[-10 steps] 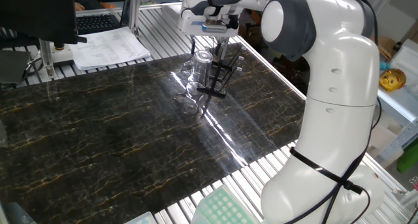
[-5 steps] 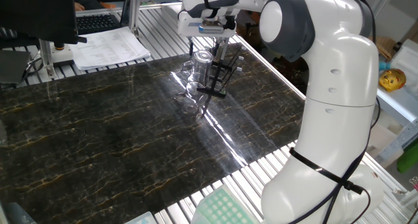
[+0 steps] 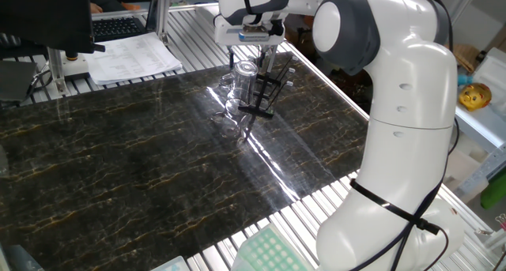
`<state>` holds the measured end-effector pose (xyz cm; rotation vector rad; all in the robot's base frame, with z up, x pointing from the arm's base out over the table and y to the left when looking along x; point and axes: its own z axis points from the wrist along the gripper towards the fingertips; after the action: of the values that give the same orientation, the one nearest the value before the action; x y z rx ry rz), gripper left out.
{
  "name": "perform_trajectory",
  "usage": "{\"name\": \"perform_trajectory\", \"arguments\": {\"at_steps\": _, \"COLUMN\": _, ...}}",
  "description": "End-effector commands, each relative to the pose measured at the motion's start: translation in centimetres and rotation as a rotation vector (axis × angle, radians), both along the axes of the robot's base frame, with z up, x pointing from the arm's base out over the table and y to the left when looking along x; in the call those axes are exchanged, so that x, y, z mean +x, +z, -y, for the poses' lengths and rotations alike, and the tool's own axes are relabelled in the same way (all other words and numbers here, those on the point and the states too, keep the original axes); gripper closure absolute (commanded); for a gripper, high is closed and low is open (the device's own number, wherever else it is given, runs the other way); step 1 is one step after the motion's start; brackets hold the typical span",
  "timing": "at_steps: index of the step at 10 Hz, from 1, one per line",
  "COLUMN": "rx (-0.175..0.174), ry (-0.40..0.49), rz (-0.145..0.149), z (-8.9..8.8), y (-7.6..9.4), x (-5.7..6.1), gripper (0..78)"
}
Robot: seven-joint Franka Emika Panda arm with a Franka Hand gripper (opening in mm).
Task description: Take the cup off the cup rack
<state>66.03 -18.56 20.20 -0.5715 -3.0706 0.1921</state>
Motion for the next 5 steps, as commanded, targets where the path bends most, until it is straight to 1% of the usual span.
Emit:
{"name": "perform_trajectory", "arguments": {"at_steps": 1, "rx": -0.003, "ry": -0.003, "rz": -0.001, "z": 0.00, "y": -0.12, "x": 0.07, "gripper": 0.2}}
{"name": "perform_trajectory", "arguments": {"at_steps": 2, "rx": -0.007, "ry": -0.003, "rz": -0.008, "z": 0.12, "y": -0.20, "x": 0.05, "gripper": 0.2}}
{"name": "perform_trajectory", "arguments": {"at_steps": 5, "rx": -0.006, "ry": 0.008, "rz": -0.011, "z": 0.83, "y": -0.60, "x": -0.04, "gripper": 0.2}}
